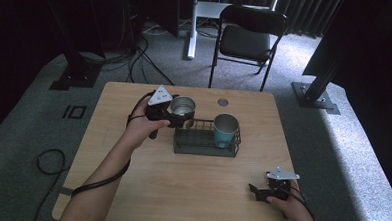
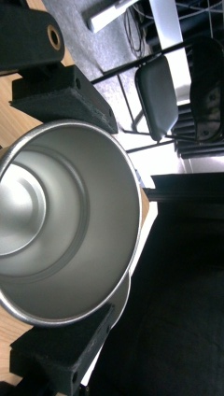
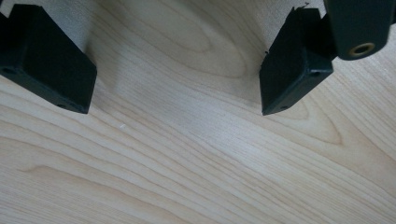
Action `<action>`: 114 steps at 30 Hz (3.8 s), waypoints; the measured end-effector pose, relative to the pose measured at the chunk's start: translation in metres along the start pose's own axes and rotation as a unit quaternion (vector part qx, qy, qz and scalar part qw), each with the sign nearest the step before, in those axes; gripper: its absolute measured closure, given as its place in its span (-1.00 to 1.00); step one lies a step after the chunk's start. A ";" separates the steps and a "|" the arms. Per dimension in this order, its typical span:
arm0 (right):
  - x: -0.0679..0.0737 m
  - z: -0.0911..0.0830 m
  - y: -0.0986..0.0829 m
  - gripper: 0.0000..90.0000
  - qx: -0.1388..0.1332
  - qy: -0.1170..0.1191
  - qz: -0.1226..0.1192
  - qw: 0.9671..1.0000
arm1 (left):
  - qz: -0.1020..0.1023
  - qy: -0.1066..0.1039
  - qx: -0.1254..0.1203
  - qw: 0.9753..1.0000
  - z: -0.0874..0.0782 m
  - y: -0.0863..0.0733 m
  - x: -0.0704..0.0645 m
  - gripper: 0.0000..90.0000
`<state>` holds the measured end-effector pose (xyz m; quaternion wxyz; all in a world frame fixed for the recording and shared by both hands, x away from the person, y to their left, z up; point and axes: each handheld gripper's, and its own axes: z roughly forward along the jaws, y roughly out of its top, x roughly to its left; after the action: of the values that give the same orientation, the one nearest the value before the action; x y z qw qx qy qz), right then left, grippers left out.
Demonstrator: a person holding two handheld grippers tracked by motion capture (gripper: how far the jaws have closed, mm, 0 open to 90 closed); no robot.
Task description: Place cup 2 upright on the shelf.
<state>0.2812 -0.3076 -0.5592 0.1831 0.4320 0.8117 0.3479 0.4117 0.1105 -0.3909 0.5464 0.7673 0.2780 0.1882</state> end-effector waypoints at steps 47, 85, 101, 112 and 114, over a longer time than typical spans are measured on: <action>0.000 0.000 0.000 -0.76 0.000 0.001 0.001 1.000 | -0.020 -0.026 0.026 0.999 0.047 -0.032 -0.014 -0.69; -0.001 0.000 0.000 -0.76 -0.001 0.003 0.003 1.000 | -0.008 -0.016 0.052 0.998 0.071 -0.063 -0.010 -0.69; 0.000 0.000 0.000 -0.76 0.000 0.001 0.001 1.000 | -0.007 -0.028 0.064 0.998 0.067 -0.060 -0.015 -0.83; 0.000 0.000 0.000 -0.76 0.000 0.000 0.001 1.000 | -0.010 -0.020 0.054 0.998 0.047 -0.059 -0.008 -0.91; 0.000 0.000 0.000 -0.76 0.000 0.000 0.001 1.000 | -0.009 -0.018 0.052 0.998 0.043 -0.059 -0.007 -0.91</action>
<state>0.2813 -0.3077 -0.5592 0.1825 0.4324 0.8115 0.3482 0.4185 0.0890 -0.4611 0.5122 0.7957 0.2840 0.1544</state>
